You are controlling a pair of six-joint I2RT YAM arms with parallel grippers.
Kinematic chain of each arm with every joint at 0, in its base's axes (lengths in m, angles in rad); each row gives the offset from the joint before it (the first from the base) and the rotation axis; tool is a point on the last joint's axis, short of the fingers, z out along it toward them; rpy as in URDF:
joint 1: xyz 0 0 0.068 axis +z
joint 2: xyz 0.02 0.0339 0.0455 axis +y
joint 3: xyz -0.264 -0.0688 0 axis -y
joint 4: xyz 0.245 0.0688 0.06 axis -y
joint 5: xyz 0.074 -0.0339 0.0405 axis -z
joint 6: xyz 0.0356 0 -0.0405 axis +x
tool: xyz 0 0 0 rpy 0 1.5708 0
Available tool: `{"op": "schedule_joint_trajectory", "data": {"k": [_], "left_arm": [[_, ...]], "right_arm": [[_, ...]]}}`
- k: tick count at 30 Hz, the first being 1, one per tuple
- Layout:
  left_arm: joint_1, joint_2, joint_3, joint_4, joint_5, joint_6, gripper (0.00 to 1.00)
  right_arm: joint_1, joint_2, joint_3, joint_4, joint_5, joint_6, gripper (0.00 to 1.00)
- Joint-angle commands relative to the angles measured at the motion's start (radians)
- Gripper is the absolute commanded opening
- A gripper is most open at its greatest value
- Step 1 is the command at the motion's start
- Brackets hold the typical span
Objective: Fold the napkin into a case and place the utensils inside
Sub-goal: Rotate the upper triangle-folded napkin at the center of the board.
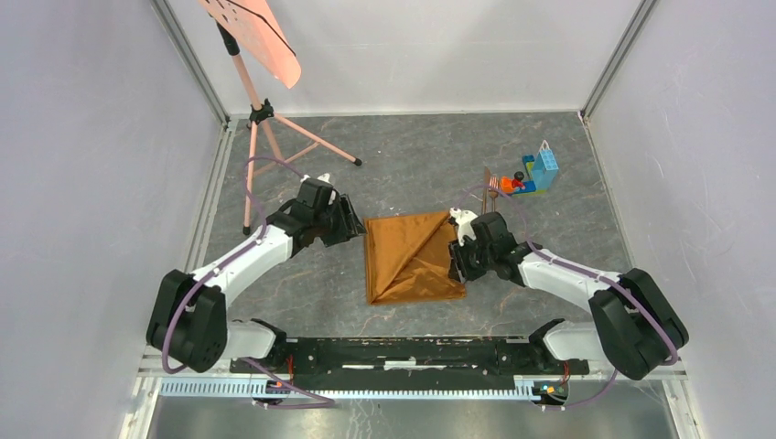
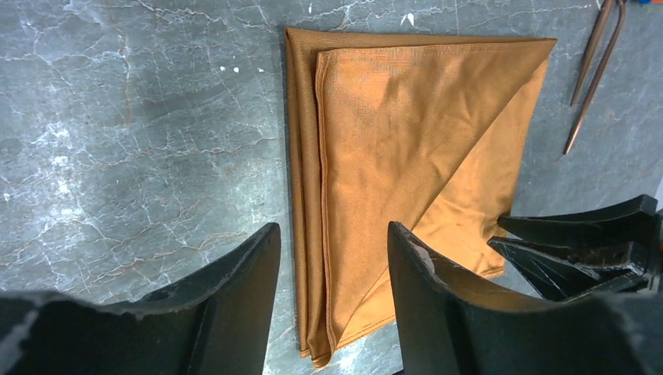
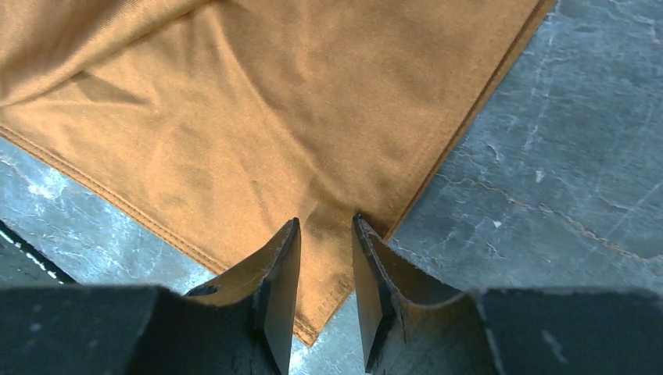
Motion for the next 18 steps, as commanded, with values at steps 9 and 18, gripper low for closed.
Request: {"op": "schedule_joint_trajectory", "data": {"k": [9,18], "left_arm": [[0.005,-0.353,-0.168,-0.034,-0.019,-0.092,0.62],[0.02,-0.475,-0.206,-0.144,-0.187,-0.215,0.66]], "right_arm": [[-0.043,0.064,0.058,0.002,0.478,-0.023,0.39],[0.265,0.04,0.317,-0.216,0.437,-0.1,0.69]]}}
